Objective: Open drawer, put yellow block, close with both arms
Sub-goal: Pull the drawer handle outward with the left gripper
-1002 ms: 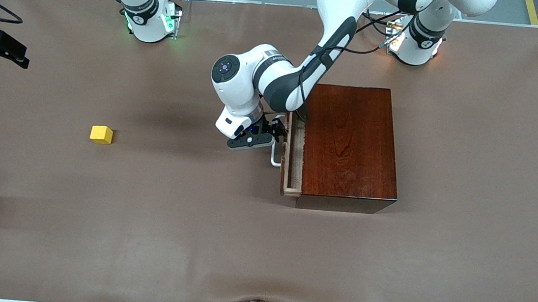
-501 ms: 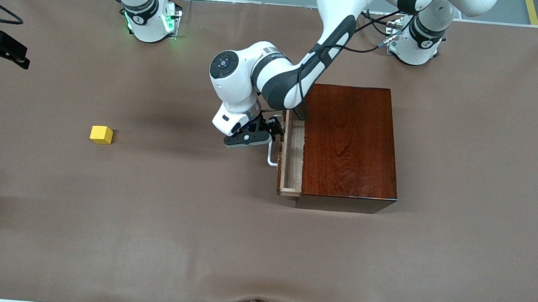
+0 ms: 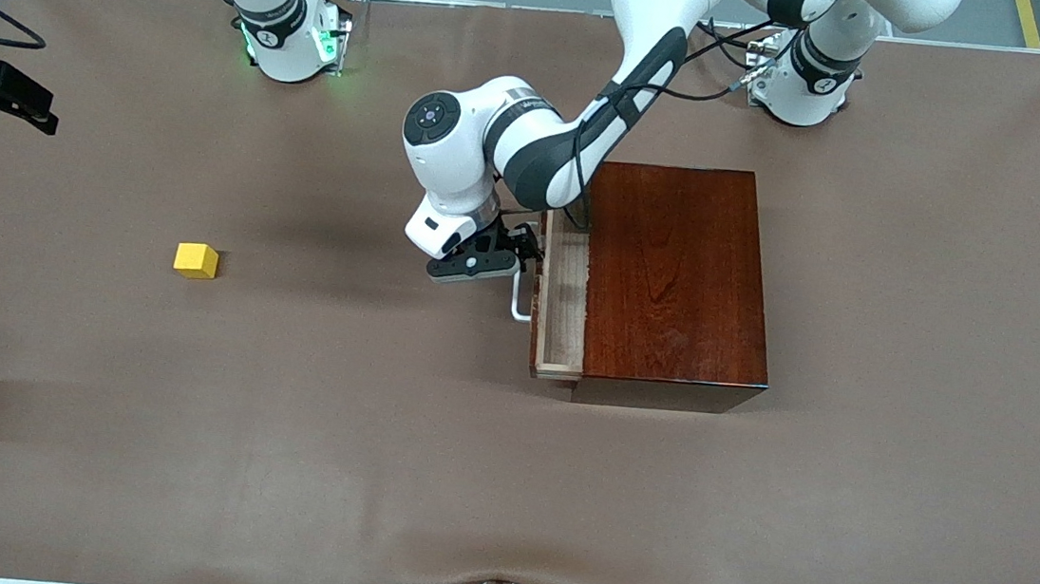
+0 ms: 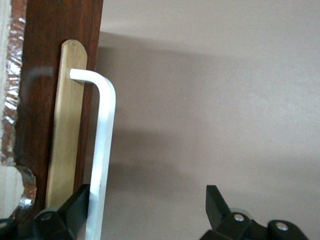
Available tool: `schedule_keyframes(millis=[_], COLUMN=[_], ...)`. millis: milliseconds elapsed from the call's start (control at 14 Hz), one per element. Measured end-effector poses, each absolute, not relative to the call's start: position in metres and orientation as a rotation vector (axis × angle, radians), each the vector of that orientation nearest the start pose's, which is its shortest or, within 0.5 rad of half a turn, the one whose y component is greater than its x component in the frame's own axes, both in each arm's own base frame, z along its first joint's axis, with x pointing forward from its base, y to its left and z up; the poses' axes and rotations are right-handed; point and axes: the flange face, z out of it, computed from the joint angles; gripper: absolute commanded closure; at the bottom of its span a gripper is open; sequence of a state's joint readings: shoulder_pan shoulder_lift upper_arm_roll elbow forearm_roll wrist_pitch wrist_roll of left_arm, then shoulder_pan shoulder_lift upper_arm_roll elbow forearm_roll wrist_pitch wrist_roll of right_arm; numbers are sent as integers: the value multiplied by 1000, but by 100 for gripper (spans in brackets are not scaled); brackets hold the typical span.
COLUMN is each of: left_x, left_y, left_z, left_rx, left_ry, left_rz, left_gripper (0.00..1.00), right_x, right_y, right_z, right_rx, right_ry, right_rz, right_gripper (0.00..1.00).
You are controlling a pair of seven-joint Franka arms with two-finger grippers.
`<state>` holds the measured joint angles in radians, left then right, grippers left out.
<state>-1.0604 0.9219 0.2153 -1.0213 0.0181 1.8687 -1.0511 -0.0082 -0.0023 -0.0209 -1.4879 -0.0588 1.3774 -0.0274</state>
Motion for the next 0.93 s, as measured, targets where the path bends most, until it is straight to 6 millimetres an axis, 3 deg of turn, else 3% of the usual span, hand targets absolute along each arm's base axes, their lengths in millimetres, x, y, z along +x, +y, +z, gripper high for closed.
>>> schedule_keyframes(millis=[930], left_x=[464], left_y=[-623], left_z=[296], left_rx=[-3039], left_ry=[-181], left_rz=[-213], left_gripper=[0], right_x=[535], right_y=[-24], right_z=[645], right_rx=[-3191], right_ry=[19], right_rz=[185], right_gripper=[0])
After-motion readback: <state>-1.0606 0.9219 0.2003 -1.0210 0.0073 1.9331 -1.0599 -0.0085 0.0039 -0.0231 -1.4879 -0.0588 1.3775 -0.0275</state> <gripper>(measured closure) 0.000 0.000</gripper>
